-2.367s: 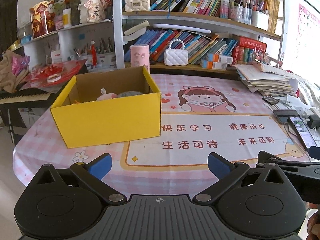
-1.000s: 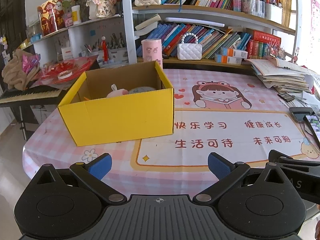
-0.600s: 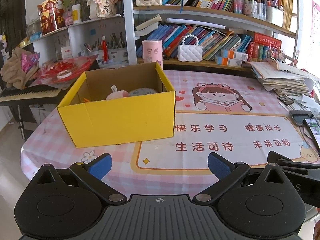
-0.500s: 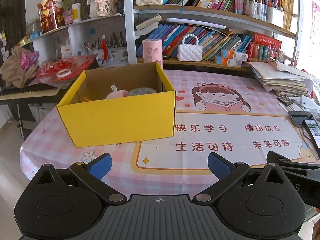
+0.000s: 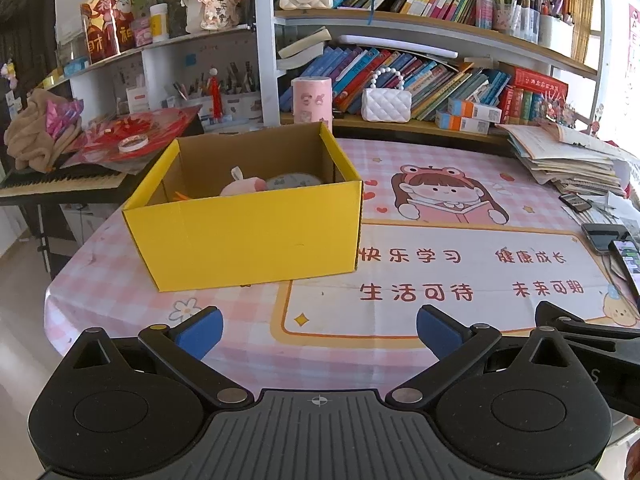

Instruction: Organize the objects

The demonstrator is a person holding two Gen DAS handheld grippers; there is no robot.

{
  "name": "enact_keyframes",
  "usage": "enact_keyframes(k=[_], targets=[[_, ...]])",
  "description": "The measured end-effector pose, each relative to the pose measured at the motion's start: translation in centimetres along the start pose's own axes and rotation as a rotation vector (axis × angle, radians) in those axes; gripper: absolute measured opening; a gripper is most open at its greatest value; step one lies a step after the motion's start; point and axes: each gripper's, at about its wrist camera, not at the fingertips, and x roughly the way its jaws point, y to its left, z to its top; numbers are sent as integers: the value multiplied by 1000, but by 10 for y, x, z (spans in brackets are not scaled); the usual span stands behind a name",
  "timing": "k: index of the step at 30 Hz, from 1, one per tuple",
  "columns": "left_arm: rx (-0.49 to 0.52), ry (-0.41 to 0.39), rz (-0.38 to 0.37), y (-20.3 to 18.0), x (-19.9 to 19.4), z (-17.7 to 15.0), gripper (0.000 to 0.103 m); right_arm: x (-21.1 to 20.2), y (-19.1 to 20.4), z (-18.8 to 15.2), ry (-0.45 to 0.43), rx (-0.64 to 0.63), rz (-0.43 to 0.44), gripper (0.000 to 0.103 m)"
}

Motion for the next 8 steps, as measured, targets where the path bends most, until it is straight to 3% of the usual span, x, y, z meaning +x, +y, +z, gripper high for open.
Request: enact_keyframes(k=[8], targets=[[-1,8,-5,3,3,0,103,0,0,-1,5,2,0,103]])
